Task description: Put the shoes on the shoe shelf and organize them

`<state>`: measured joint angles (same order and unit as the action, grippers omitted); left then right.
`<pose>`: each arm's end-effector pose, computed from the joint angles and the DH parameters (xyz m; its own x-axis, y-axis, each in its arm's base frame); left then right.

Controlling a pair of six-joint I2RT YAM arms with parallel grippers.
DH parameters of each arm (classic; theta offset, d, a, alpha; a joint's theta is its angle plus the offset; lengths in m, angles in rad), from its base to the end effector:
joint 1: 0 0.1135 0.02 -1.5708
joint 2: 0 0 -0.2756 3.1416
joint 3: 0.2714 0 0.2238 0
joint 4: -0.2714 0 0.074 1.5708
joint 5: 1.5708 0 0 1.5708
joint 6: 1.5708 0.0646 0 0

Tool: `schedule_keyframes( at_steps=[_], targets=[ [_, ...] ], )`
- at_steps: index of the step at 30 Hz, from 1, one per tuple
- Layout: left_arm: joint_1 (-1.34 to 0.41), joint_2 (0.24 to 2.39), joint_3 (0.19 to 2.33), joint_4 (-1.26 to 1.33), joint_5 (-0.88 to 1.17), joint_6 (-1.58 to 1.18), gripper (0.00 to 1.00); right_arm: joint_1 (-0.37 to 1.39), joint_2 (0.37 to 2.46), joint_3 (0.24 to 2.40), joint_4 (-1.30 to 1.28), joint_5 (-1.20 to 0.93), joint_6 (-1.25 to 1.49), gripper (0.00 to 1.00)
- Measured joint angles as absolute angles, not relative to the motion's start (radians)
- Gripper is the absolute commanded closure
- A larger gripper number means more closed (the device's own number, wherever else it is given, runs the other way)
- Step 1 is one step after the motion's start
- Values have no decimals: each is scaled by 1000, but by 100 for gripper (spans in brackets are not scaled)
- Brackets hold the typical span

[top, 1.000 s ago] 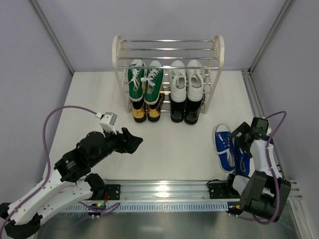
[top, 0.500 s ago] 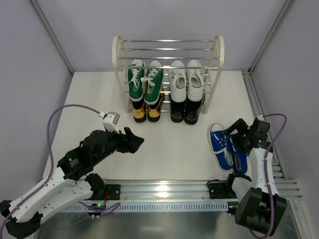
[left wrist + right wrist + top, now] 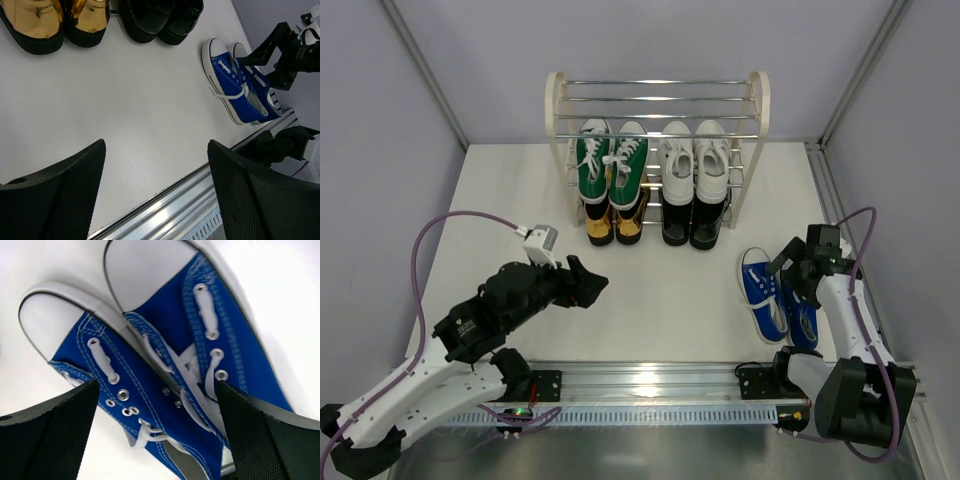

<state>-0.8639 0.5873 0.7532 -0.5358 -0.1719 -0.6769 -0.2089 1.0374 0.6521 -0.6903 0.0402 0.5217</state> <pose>0.0874 -0.0853 0.3112 -0.5874 -0.2625 -0.7655 0.3562 0.7655 -0.5358 0.1639 -0.0374 0.2035 -0.6337 0.6434 -0.4296 0.6248 0.7531 0.2062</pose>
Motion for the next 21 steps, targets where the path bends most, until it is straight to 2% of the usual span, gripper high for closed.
schedule_keyframes(
  at_steps=[8, 21],
  targets=[
    [-864, 574, 738, -534, -173, -678, 19, -186, 989, 767, -807, 300, 558, 0],
    [-864, 574, 736, -534, -174, -677, 19, -185, 1022, 756, -762, 67, 418, 0]
  ],
)
